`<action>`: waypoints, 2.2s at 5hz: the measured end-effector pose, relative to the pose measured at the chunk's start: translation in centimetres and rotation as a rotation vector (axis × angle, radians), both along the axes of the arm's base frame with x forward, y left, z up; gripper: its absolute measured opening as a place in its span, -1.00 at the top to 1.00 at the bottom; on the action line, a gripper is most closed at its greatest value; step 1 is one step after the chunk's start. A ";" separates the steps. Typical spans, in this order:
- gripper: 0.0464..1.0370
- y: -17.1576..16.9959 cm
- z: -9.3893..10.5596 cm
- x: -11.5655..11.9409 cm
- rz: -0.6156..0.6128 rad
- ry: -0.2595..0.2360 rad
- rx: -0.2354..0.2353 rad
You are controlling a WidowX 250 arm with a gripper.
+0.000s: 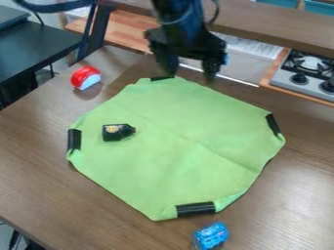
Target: Remove the grey bottle from the cloth
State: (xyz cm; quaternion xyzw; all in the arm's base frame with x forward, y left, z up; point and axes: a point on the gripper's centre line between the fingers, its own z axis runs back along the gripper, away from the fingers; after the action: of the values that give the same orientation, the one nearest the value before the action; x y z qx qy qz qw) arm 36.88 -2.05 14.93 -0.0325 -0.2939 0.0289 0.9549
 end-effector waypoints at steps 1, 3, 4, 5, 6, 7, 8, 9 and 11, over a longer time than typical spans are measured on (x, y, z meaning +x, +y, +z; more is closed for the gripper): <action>-0.93 2.0 -0.5 -0.9 -0.172 -0.004 0.048; -0.92 6.1 -1.5 -2.2 -0.413 0.048 0.195; -0.92 8.0 -2.8 -2.4 -0.487 0.066 0.207; -0.93 9.9 -3.5 -2.3 -0.503 0.058 0.239; -0.93 11.6 -4.8 -2.6 -0.519 0.070 0.237; -0.93 12.8 -5.9 -2.8 -0.542 0.069 0.244; -0.92 13.9 -6.8 -3.0 -0.561 0.075 0.258; -0.93 14.2 -8.0 -3.3 -0.606 0.089 0.257; -0.92 13.2 -9.2 -3.4 -0.656 0.092 0.290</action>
State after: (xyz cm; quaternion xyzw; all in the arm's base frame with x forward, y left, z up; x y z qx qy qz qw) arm 33.49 11.14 5.70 0.0119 -0.2257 -0.3195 0.9203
